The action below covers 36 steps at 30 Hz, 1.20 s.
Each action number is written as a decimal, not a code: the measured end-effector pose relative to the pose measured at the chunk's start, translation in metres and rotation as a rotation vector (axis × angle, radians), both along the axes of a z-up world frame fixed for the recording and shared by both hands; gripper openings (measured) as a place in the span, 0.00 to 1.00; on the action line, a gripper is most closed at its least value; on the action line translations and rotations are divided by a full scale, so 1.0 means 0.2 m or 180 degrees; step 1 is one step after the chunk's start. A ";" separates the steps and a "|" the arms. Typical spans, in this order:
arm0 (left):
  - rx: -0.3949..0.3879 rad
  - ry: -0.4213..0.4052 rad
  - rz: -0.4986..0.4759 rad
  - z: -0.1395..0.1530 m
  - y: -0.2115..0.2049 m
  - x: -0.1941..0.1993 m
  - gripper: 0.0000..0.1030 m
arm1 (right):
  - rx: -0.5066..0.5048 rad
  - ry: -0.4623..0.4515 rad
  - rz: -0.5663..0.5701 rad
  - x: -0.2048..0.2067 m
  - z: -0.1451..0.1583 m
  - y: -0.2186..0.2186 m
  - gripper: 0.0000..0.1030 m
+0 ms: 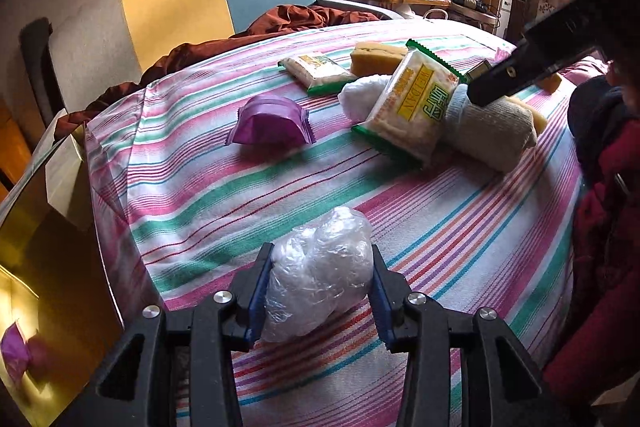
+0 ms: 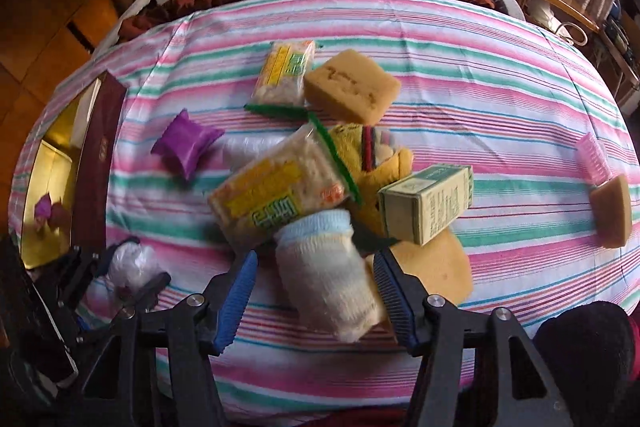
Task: Organize objects
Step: 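Grasp the clear plastic bag with the left gripper while the right grasps the knitted sock, then carry the bag and sock into the gold tray and open both grippers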
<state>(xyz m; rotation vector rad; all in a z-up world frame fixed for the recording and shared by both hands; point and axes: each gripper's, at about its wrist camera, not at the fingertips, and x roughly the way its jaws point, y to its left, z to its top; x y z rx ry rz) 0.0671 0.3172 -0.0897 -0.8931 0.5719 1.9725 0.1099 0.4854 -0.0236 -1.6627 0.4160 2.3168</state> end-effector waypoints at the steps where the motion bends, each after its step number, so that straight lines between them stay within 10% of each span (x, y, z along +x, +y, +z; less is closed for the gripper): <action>1: 0.0013 -0.0018 0.0006 0.00 0.00 -0.01 0.43 | 0.0064 -0.0059 0.0039 -0.01 -0.01 -0.02 0.59; 12: 0.0098 -0.0154 0.0080 -0.01 -0.04 -0.04 0.44 | 0.0831 -0.0522 0.0501 -0.09 -0.11 -0.16 0.47; 28: 0.0257 -0.0377 0.0121 0.04 -0.16 -0.04 0.27 | 0.0266 0.0210 0.0389 -0.03 0.07 -0.27 0.47; 36: 0.0649 -0.0339 0.0230 0.29 -0.34 -0.07 0.27 | 0.0086 0.0434 0.0407 -0.14 0.08 -0.36 0.47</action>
